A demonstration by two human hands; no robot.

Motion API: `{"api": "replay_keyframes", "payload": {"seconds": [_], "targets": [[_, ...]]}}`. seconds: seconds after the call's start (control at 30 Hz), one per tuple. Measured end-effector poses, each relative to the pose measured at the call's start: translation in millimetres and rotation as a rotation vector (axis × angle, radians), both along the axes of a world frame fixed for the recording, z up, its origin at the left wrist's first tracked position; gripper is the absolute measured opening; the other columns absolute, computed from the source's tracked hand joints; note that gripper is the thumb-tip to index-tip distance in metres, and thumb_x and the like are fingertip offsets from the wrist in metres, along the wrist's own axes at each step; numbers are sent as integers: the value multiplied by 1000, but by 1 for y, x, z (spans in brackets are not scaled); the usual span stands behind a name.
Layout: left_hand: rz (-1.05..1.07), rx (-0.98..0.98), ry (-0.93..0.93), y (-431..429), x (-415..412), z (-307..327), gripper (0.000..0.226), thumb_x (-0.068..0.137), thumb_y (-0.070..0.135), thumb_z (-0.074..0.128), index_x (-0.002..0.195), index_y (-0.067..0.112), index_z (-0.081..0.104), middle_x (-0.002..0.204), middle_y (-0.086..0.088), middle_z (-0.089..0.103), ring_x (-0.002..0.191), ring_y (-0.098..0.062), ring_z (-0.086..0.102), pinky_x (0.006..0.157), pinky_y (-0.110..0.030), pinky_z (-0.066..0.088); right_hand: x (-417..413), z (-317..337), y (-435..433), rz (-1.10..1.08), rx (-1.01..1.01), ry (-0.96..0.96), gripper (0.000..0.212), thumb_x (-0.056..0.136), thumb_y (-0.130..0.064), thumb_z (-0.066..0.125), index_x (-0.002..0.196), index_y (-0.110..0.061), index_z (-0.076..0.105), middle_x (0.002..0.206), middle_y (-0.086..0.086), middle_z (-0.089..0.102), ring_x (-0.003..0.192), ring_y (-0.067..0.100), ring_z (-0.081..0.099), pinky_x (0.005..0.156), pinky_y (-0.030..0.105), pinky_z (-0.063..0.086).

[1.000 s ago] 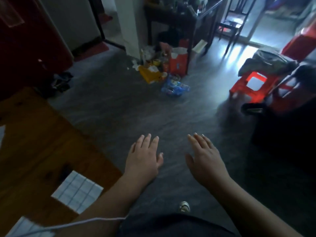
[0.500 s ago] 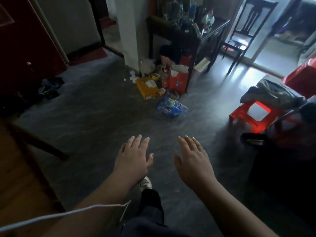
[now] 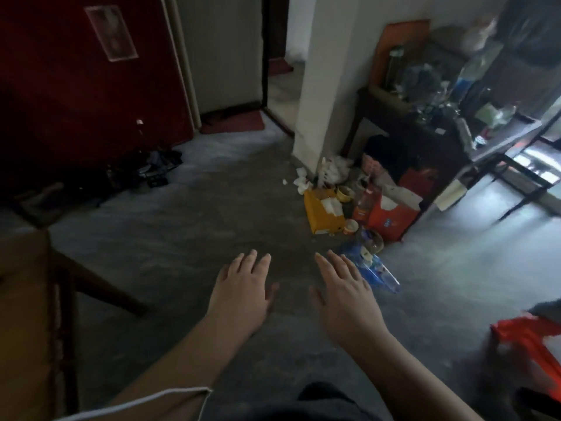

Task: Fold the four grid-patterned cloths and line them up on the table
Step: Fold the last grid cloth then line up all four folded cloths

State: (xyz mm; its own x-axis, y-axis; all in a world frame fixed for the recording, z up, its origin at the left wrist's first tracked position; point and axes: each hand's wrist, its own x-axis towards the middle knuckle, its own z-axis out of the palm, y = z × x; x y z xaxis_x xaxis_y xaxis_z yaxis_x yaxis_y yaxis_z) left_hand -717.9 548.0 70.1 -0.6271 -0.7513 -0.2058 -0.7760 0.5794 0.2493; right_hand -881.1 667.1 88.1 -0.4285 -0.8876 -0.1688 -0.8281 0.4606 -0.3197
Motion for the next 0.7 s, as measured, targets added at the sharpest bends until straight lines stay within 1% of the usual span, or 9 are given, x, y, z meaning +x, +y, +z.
{"api": "replay_keyframes", "payload": {"seconds": [0.13,0.23,0.37,0.43,0.53,0.7], "targets": [[138,25,-9,-95,-8,-11,68,104,55,33,161,28,10,170,0,9,155,-22,8,123,-41,17,-31,-8,-109,91,12,-23,69,101,-54,40,160,-36,8,169,-8,5,155,16,-2,124,42,11],[253,39,-20,-177,-17,-18,68,104,54,34,162,27,9,170,-2,9,155,-24,9,124,-43,18,-52,-19,-212,183,-17,-16,67,102,-54,38,159,-36,9,169,-8,7,155,16,0,123,40,12],[434,38,-37,-277,-18,-14,70,103,51,41,161,27,10,169,-3,12,155,-25,12,123,-44,19,-55,-23,-351,404,8,-20,68,102,-54,39,159,-33,10,168,-6,11,155,18,5,123,41,16],[535,37,-31,-320,-6,-8,70,102,49,44,160,27,13,169,-3,14,155,-25,12,123,-43,18,-41,-19,-415,557,16,-6,67,102,-53,39,159,-32,12,168,-4,13,155,19,8,123,42,18],[712,8,-8,-368,27,-2,68,101,53,40,159,26,17,168,-4,18,154,-25,15,123,-44,20,-5,-13,-501,759,26,-6,65,103,-52,36,159,-29,15,167,-3,15,154,20,10,122,43,23],[1020,15,30,-433,103,-9,68,102,57,34,160,27,16,167,-4,20,154,-27,15,124,-45,20,78,-7,-624,1020,-3,-11,64,103,-50,36,160,-30,15,168,-4,15,155,18,7,121,43,24]]}}
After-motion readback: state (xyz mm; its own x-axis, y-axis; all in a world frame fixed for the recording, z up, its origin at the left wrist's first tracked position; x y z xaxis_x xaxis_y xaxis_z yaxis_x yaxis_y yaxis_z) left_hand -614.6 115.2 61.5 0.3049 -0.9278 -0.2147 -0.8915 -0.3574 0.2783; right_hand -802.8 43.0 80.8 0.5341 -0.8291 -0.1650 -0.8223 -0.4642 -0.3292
